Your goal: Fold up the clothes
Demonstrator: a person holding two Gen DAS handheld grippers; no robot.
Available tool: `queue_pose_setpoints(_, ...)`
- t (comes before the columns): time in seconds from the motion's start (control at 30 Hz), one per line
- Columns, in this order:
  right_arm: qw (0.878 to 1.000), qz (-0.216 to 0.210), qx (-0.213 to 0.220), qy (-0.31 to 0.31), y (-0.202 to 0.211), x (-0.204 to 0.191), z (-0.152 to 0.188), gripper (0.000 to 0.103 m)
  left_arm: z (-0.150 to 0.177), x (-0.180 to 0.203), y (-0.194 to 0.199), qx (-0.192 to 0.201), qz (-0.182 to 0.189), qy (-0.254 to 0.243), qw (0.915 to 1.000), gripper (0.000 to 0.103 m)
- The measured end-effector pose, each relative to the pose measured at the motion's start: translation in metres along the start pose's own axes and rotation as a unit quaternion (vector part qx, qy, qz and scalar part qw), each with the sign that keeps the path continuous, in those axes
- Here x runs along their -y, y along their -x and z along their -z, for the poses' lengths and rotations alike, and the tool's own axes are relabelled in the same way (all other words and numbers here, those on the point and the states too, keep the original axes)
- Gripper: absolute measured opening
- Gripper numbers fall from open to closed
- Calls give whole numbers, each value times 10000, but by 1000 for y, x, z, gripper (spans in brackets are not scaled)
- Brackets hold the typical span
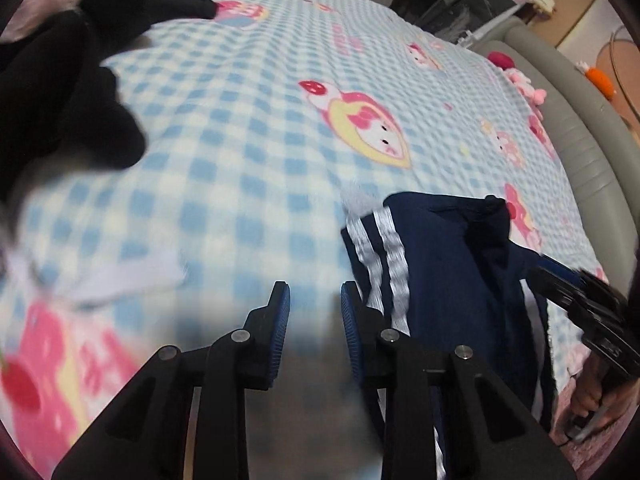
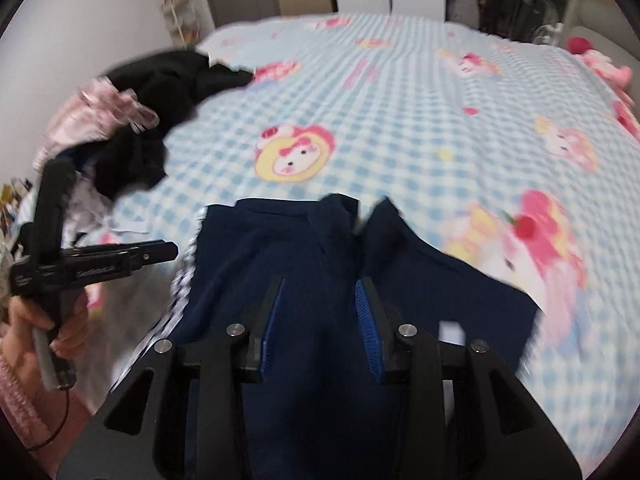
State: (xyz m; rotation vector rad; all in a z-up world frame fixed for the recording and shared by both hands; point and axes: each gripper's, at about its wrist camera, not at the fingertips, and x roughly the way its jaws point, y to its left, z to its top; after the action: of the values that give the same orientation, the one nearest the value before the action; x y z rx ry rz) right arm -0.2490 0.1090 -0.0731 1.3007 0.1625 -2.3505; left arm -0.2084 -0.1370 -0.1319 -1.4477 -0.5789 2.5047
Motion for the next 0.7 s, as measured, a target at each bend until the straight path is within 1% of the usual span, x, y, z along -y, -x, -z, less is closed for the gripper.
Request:
queue_pose_setpoints(0.07, 9997, 79, -211, 4, -27, 0, -11, 35, -7, -1, -8, -9, 143, -73, 9999, 27)
queue_pose_setpoints(0.13, 9991, 337, -245, -71, -43, 8, -16, 32, -9, 1, -12, 12, 360, -214, 9991, 27)
queue_pose_setpoints(0.23, 9967, 741, -130, -305, -47, 27, -18, 30, -9, 14, -18, 25, 501, -450, 9977, 27)
queue_pose_setpoints(0.33, 9920, 1159, -49, -500, -44, 49, -15, 30, -9, 23, -19, 138, 823, -506, 9952, 28)
queue_pose_setpoints(0.37, 9908, 1237, -71, -553, -44, 56, -13, 30, -10, 25, -21, 142, 823, -488, 9953, 30)
queue_pose_setpoints(0.43, 9902, 1225, -123, -656, -44, 65, -10, 30, -11, 27, -28, 105, 747, -463, 9961, 33)
queue_pose_setpoints(0.47, 9911, 1141, -80, -679, -41, 67, -8, 30, -12, 27, -33, 77, 679, -425, 9968, 35)
queue_pose_setpoints(0.5, 9924, 1019, 11, -683, -36, 66, -8, 30, -12, 27, -37, 52, 608, -376, 9974, 35)
queue_pose_setpoints(0.57, 9945, 805, 229, -622, -25, 60, -8, 30, -13, 22, -37, 141, 649, -177, 9976, 37)
queue_pose_setpoints(0.6, 9955, 723, 283, -535, -21, 55, -9, 30, -13, 20, -36, 197, 687, -79, 9974, 43)
queue_pose_setpoints(0.67, 9973, 573, 319, -325, -16, 44, -11, 30, -14, 21, -43, 55, 812, -45, 9967, 55)
queue_pose_setpoints(0.7, 9982, 496, 261, -220, -17, 40, -13, 30, -15, 22, -46, -29, 876, -35, 9961, 54)
